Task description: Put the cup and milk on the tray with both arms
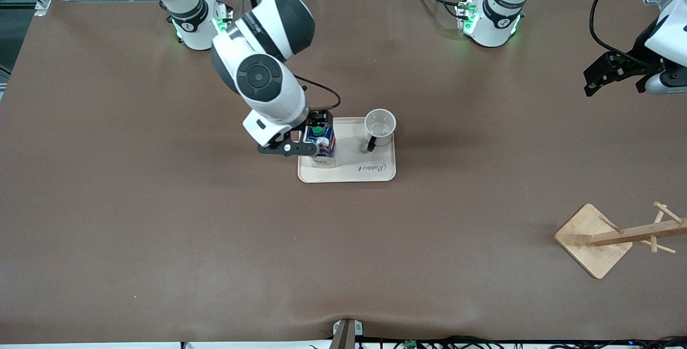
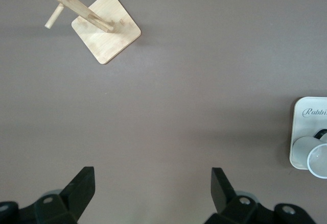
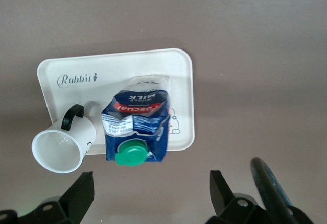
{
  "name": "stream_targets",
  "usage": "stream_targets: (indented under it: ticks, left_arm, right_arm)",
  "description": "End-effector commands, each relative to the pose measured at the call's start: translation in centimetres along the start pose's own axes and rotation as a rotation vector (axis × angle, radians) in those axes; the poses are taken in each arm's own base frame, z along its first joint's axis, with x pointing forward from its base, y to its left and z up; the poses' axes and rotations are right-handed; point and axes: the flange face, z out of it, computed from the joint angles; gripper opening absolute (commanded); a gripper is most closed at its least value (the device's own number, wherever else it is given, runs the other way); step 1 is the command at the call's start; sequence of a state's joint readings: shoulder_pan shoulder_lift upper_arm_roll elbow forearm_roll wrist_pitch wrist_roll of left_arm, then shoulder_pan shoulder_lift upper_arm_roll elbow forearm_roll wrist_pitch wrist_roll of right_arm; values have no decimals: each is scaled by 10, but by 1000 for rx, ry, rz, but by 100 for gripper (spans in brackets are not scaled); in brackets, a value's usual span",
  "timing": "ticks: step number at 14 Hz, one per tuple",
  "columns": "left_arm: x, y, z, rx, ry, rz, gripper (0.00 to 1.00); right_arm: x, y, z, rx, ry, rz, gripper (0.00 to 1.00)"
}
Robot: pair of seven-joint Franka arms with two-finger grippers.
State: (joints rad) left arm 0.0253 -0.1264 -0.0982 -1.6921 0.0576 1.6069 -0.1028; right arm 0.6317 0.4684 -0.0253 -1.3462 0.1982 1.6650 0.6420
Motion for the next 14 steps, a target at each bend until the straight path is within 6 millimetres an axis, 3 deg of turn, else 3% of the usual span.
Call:
stream_targets:
  ticks: [1,4,8,10,12,14]
  left_arm:
    - [-4,-1,-4,-18,-3,14,100]
    - [-2,-3,-2,-11,-1,12,100]
    - [-2,-5,-2,-12,2,8,100]
    - [0,-5,1,-10,-3,8,100]
    - [0,-4,0,-11,-1,8,100]
    - [1,-4,-2,-11,3,11,100]
  right_arm:
    - [8,37,-36,32,-22,57,100]
    - [27,84,-63,29,-54,119,100]
    - [32,127,-102,10,-85,175,100]
    - [25,155,-133,0,-25,217,100]
    - [20,170,-149,-34,31,229,100]
    - [21,200,-158,-18,40,258,100]
